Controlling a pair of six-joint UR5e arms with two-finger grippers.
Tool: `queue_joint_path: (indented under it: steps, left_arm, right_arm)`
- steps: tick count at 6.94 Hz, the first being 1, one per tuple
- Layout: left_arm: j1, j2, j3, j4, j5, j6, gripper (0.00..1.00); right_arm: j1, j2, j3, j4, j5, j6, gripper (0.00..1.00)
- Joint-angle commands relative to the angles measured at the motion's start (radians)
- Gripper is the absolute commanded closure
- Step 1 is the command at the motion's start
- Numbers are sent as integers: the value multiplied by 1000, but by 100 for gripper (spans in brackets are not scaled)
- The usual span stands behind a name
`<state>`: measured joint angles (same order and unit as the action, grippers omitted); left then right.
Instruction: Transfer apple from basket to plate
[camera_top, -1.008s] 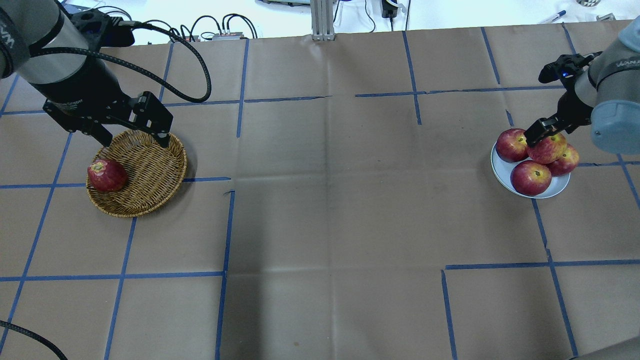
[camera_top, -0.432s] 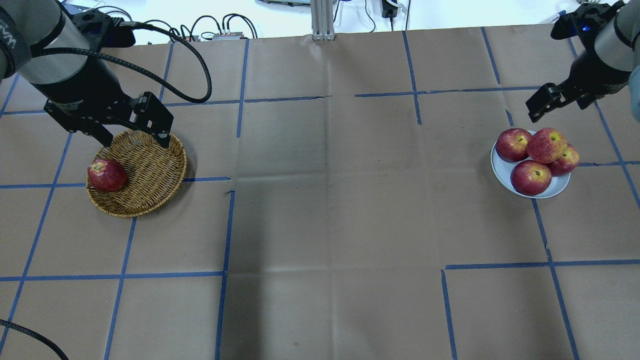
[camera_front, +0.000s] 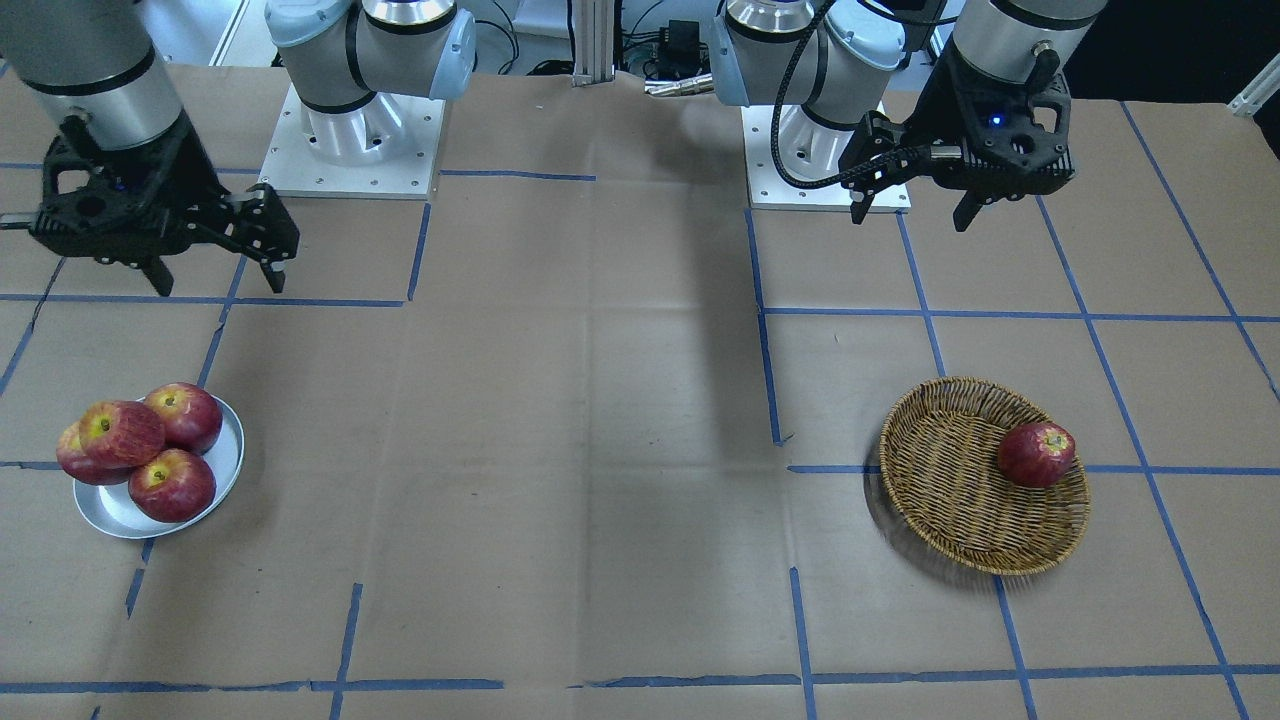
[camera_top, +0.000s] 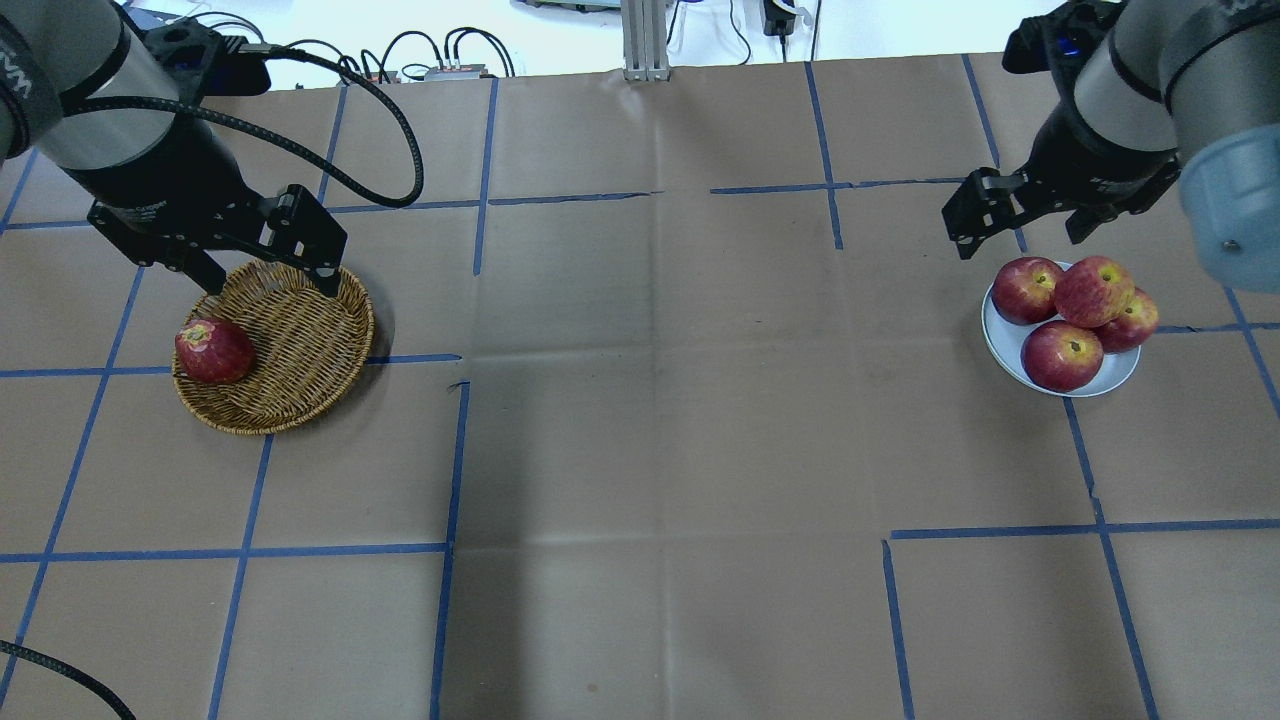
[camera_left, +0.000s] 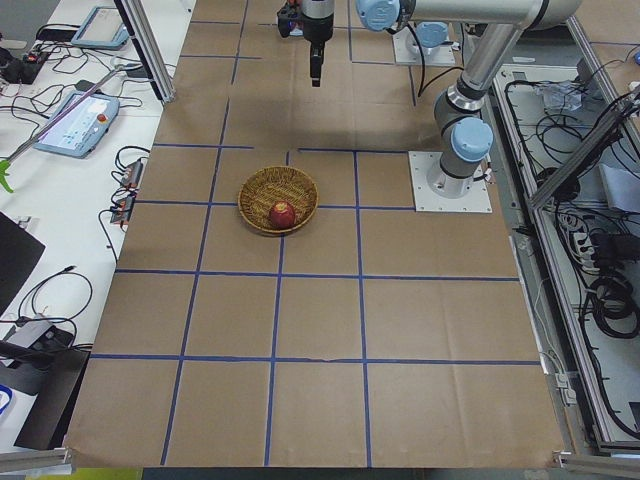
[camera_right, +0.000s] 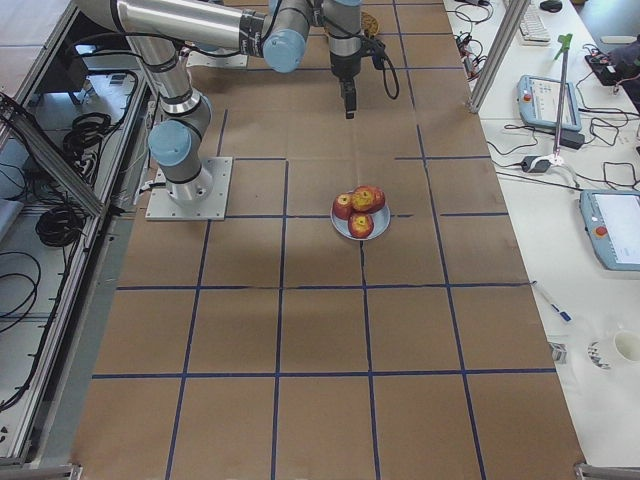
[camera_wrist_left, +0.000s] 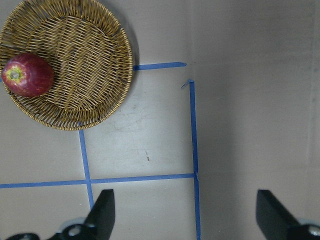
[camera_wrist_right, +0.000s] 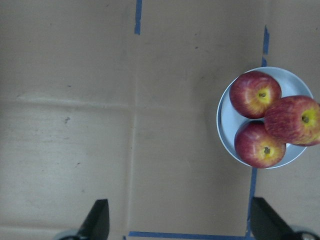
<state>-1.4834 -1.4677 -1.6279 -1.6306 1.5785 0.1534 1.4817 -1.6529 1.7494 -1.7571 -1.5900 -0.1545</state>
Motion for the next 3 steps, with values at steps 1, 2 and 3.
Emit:
queue_joint_path:
  steps: [1, 2, 3]
  left_arm:
    - [0, 1, -1, 0, 2, 2, 1]
    - [0, 1, -1, 0, 2, 0, 1]
    - [0, 1, -1, 0, 0, 2, 1]
  right_arm:
    - [92, -21, -59, 143, 1, 165, 0]
    - [94, -24, -79, 195, 1, 165, 0]
    - [91, -21, -91, 243, 1, 162, 0]
